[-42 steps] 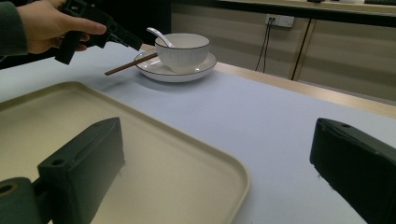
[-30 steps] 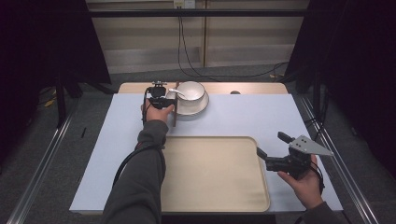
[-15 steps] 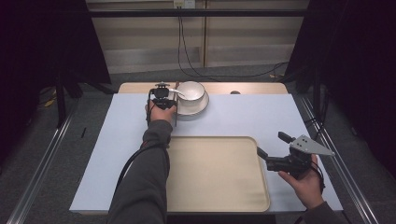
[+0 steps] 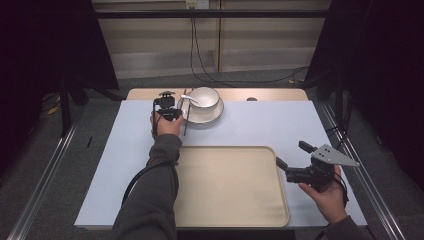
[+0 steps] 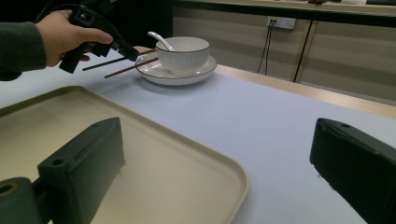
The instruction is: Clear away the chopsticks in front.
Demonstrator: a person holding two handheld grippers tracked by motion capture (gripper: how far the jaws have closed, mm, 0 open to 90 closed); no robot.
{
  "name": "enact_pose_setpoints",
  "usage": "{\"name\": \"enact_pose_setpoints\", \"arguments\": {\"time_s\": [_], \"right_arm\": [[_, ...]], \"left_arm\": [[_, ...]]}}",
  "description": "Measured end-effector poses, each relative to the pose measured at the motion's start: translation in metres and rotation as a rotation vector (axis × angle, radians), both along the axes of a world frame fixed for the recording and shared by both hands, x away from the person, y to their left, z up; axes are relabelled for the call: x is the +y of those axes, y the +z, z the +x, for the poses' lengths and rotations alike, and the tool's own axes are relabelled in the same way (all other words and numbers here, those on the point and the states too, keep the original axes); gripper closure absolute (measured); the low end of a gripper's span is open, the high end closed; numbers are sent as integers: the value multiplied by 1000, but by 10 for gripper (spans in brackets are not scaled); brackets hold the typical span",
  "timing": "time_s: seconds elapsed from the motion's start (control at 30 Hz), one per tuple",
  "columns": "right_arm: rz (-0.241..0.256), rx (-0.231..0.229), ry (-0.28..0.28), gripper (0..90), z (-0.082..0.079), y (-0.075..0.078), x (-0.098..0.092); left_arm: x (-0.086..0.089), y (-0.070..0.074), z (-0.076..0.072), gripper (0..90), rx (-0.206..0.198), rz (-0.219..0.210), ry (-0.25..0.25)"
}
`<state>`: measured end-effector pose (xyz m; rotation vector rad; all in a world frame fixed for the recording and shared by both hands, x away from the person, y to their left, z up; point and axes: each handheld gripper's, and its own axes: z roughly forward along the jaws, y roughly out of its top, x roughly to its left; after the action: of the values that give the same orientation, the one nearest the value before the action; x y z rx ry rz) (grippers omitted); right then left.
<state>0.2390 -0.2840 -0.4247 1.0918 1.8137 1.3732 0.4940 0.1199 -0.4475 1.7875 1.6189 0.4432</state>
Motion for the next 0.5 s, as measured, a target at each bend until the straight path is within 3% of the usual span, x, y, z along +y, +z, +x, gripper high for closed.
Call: {"name": "enact_pose_setpoints", "arguments": {"time_s": [0.2, 0.5], "right_arm": [[-4, -6, -4, 25, -1, 0, 2], [-10, -9, -4, 25, -1, 0, 3]], "left_arm": [[13, 5, -24, 854, 16, -50, 5], [32, 12, -64, 854, 20, -60, 27]]}}
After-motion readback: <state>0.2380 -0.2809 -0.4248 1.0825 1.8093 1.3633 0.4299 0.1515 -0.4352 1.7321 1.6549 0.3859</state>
